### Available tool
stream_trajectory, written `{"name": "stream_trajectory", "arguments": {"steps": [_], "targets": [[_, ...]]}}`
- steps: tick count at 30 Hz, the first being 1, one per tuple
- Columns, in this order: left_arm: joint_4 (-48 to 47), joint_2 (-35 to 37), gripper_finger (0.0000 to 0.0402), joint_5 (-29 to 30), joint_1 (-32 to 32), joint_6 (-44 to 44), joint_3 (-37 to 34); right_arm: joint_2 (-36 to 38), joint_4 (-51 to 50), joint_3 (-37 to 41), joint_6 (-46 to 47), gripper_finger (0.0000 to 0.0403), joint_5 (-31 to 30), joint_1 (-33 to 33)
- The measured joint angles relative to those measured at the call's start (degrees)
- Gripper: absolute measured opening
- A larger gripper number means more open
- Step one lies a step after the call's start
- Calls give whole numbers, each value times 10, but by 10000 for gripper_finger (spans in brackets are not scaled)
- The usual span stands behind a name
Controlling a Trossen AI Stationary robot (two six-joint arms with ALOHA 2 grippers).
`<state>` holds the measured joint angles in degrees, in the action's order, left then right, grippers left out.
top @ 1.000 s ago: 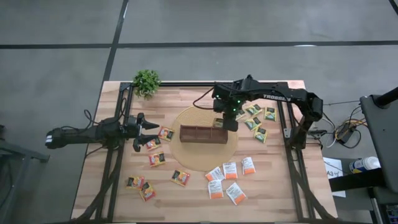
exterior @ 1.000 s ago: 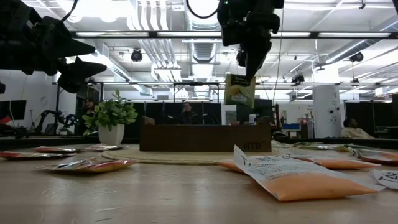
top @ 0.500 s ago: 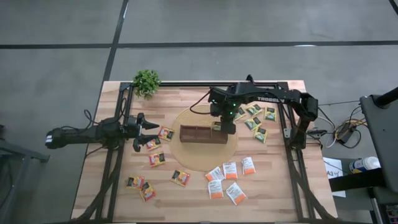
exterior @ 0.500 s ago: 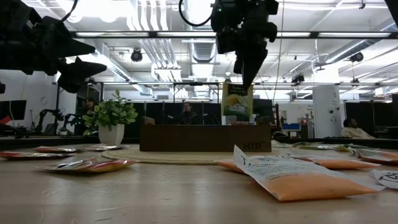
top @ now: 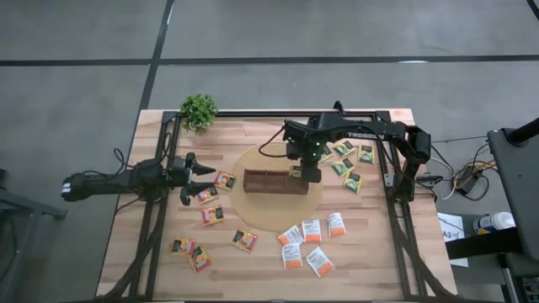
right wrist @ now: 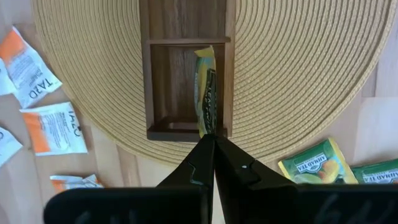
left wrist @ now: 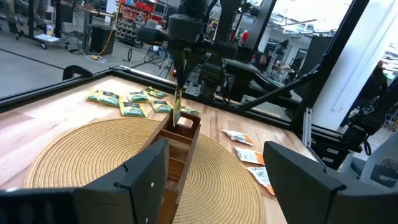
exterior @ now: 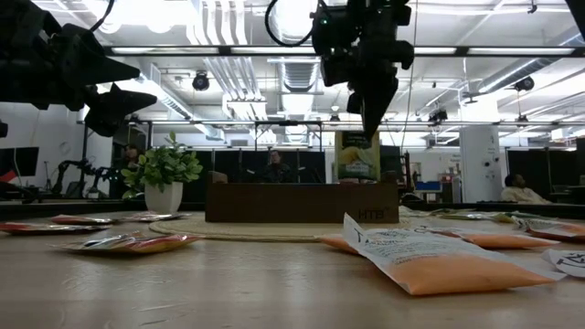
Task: Pick & Place Tea
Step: Put the yellow tea bag into the right section of the wooden organizer
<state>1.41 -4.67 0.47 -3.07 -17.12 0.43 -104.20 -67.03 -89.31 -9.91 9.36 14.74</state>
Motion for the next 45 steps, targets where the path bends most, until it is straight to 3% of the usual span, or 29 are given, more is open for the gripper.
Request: {"name": "stream_trajectory", "arguments": {"steps": [13, 36, 45], "targets": [[0, 0, 257, 0, 0, 0, 0, 0, 50, 25, -7, 8, -4, 0], [0, 0, 257, 0, 0, 0, 0, 1, 31, 37, -9, 8, -22, 2], [0, 0, 257, 0, 0, 0, 0, -38, 38, 37, -8, 8, -23, 1]]}}
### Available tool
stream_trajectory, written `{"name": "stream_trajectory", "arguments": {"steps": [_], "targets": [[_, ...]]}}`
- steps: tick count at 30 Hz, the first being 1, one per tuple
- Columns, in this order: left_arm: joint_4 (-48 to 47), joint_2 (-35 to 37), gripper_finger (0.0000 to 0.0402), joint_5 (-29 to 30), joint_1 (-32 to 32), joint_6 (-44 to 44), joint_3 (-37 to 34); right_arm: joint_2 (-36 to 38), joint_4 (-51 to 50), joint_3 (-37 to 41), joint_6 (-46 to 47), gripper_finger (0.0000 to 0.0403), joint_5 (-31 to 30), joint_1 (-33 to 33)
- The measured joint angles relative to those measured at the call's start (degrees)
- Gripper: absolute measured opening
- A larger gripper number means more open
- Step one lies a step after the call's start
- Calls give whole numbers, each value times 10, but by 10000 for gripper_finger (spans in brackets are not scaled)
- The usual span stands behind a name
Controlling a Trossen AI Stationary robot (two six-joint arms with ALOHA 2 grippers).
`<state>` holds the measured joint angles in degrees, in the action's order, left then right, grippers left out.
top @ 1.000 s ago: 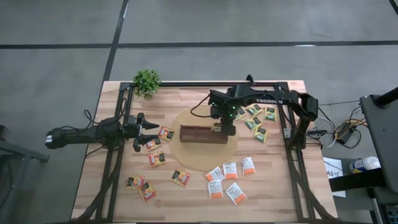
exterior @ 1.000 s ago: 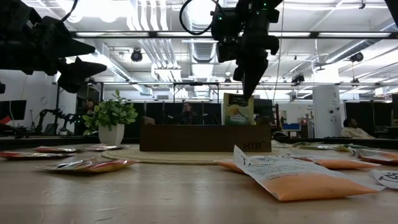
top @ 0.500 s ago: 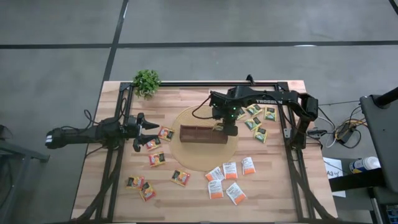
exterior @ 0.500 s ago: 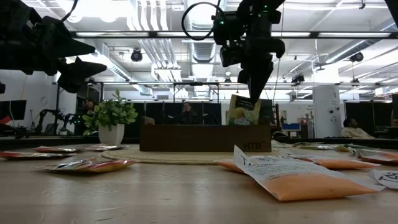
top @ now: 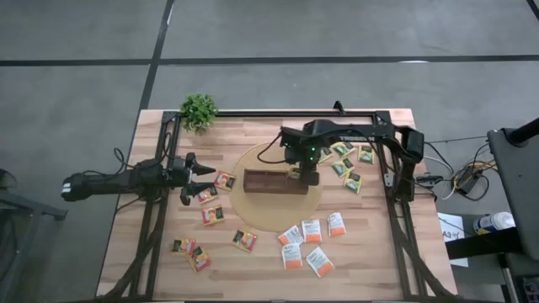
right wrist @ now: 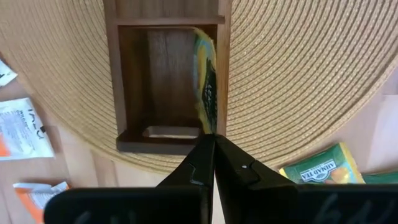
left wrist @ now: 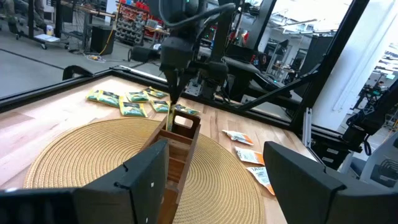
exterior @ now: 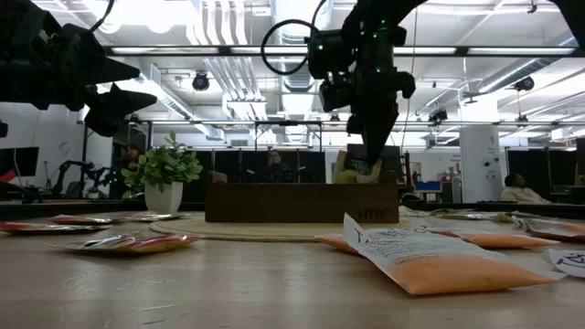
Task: Pick & Place Tea
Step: Put the yellow tea bag into the right section of the wooden organizer
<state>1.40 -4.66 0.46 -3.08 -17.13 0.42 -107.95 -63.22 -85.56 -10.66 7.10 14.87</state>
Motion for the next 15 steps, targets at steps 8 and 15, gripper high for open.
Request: {"name": "stream_trajectory", "arguments": {"steps": [8, 15], "targets": [[0, 0, 257, 0, 0, 0, 0, -5, -11, -1, 7, 8, -48, 0], [0, 0, 257, 0, 0, 0, 0, -1, -11, -6, -18, 8, -46, 0]]}}
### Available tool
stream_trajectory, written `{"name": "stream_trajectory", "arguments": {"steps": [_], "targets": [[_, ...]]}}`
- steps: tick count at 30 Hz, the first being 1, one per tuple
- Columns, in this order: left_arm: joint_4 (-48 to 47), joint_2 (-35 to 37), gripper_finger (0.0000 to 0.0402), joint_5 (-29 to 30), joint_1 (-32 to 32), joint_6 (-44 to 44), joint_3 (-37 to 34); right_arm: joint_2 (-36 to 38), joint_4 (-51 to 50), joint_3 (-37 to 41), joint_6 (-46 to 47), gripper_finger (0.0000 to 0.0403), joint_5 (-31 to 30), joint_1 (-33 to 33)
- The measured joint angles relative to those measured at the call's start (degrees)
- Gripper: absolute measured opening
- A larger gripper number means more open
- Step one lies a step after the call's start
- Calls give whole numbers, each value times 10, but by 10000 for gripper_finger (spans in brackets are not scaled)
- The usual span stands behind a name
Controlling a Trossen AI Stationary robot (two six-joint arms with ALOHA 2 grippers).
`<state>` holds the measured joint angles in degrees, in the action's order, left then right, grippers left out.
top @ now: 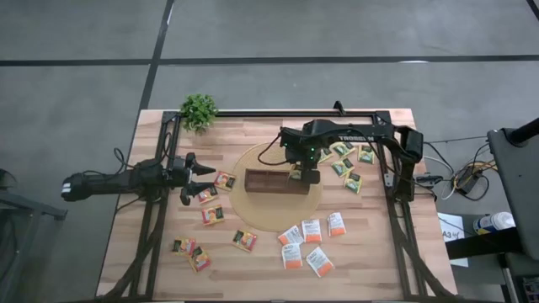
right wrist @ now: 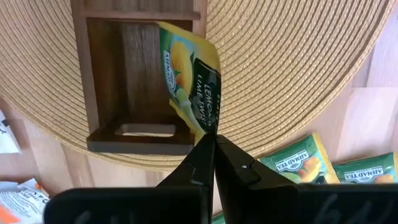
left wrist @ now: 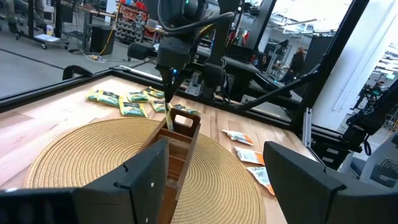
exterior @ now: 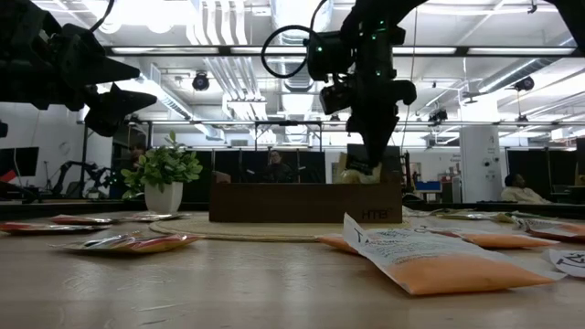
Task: Pick & Place Tea
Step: Put the yellow tea bag into the right section of the wooden organizer
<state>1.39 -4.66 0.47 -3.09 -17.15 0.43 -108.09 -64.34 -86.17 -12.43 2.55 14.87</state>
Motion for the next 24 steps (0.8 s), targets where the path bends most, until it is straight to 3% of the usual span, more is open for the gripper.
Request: {"name": "stream_trajectory", "arguments": {"steps": [16, 24], "targets": [[0, 0, 257, 0, 0, 0, 0, 1, -58, -44, 4, 8, 6, 0], [0, 0, 257, 0, 0, 0, 0, 1, -54, -46, 4, 11, 53, 0]]}}
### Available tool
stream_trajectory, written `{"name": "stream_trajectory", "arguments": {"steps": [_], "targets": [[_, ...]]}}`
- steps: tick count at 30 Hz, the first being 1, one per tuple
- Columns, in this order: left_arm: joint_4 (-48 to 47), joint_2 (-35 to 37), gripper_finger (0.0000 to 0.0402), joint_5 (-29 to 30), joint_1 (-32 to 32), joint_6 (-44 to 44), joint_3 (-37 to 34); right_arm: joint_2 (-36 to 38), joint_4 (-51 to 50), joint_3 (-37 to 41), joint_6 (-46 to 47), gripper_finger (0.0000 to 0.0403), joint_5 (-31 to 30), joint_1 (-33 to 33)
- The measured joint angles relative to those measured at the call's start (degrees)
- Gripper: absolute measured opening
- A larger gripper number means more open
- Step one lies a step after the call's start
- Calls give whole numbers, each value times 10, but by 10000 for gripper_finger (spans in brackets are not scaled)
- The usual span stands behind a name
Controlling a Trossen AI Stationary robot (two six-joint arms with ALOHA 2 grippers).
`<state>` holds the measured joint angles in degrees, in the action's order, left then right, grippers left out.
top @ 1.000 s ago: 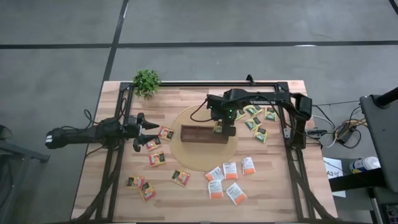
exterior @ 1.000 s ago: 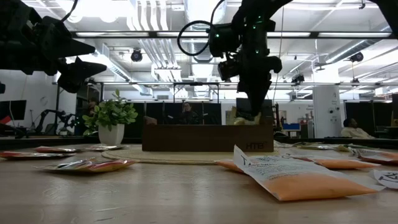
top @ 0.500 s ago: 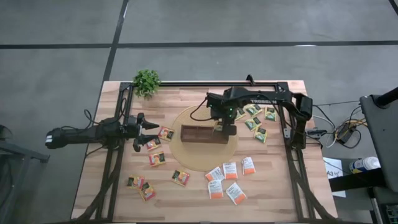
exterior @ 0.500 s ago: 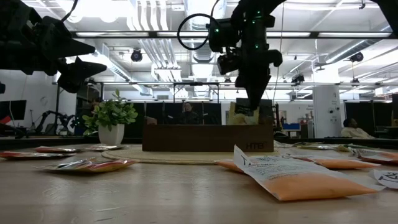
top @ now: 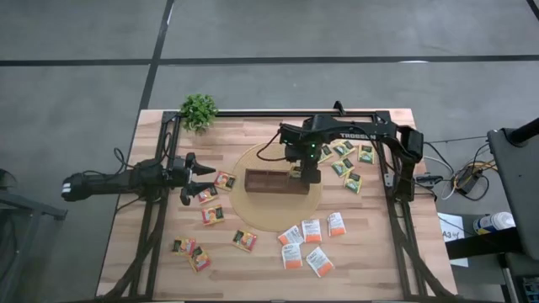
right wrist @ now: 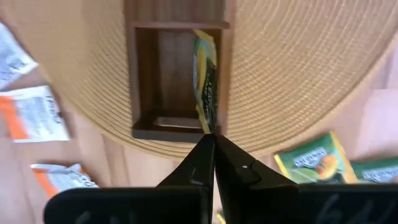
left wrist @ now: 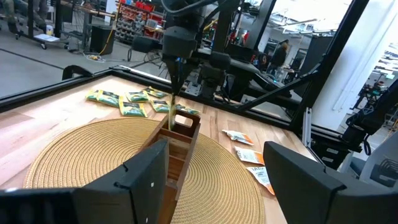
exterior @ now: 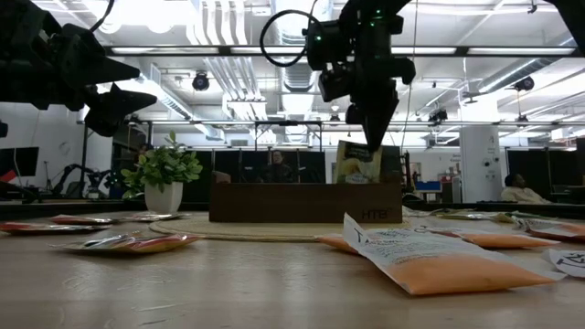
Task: Pick & Place Tea
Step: Put the yellow tea bag into the right section of the wooden organizer
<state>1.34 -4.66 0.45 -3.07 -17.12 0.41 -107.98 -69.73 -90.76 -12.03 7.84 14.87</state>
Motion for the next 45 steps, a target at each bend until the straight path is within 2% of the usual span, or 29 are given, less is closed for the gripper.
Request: {"name": "stream_trajectory", "arguments": {"steps": [4, 9, 15, 19, 28, 42, 45], "targets": [[0, 0, 257, 0, 0, 0, 0, 0, 1, 0, -1, 32, 3, 0], [0, 0, 257, 0, 0, 0, 0, 0, 1, 0, 0, 81, 2, 0], [0, 0, 257, 0, 0, 0, 0, 1, -11, 0, 11, 135, -48, 5], [0, 0, 257, 0, 0, 0, 0, 16, -15, 0, 20, 153, -53, 22], [0, 0, 257, 0, 0, 0, 0, 77, -5, 20, 100, 151, -1, 83], [0, 0, 257, 0, 0, 0, 0, 213, 46, 148, 233, 141, 19, 200], [0, 0, 257, 0, 0, 0, 0, 235, 62, 189, 258, 143, 39, 235]]}}
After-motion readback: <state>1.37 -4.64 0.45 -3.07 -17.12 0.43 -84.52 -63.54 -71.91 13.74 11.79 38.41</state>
